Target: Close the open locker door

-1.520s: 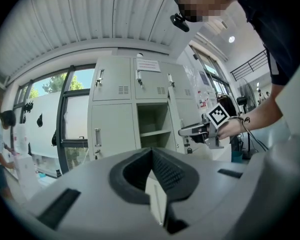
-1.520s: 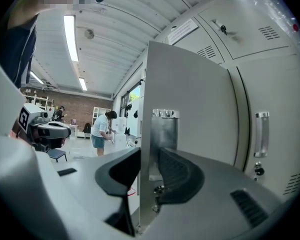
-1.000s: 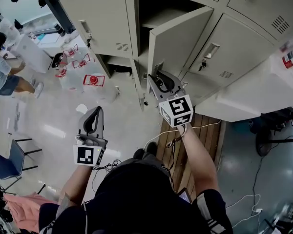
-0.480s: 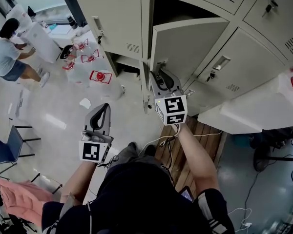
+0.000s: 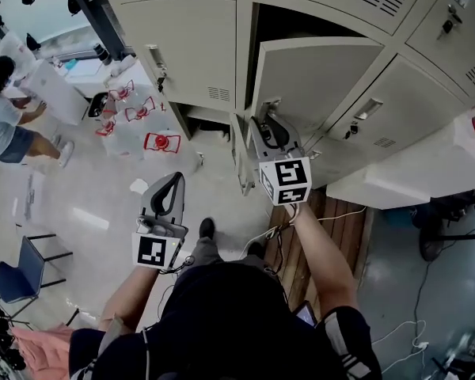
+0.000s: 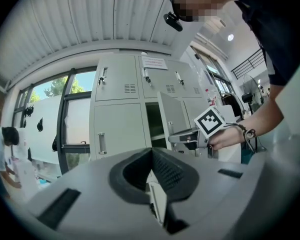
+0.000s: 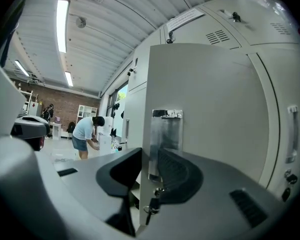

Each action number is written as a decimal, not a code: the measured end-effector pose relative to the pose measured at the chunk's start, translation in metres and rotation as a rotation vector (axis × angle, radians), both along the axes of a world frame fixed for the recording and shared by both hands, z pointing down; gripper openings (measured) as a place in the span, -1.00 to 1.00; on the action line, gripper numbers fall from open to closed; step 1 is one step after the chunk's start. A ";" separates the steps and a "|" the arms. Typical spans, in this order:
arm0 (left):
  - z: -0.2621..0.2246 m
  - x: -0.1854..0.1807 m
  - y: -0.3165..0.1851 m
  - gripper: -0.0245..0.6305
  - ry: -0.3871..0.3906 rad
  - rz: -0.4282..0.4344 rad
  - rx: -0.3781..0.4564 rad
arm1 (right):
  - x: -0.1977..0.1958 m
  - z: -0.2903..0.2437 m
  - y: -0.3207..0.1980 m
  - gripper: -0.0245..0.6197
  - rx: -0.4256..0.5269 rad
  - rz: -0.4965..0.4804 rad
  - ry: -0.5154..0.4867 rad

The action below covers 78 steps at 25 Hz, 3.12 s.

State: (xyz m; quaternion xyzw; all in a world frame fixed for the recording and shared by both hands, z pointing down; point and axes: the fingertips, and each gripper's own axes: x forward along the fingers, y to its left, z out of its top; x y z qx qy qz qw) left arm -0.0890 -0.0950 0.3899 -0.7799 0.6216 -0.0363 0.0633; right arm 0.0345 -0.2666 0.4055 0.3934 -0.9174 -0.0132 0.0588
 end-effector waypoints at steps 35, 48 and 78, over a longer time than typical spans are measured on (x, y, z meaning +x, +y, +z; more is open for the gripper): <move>0.011 -0.090 -0.064 -0.92 0.017 0.339 -0.021 | -0.025 0.001 -0.055 -0.64 -0.039 0.116 -0.006; 0.006 -0.071 -0.081 -0.92 0.022 0.289 -0.028 | -0.030 0.001 -0.071 -0.70 -0.032 0.100 0.014; 0.010 -0.066 -0.103 -0.92 0.033 0.266 -0.047 | -0.031 0.002 -0.099 -0.74 0.013 0.262 0.049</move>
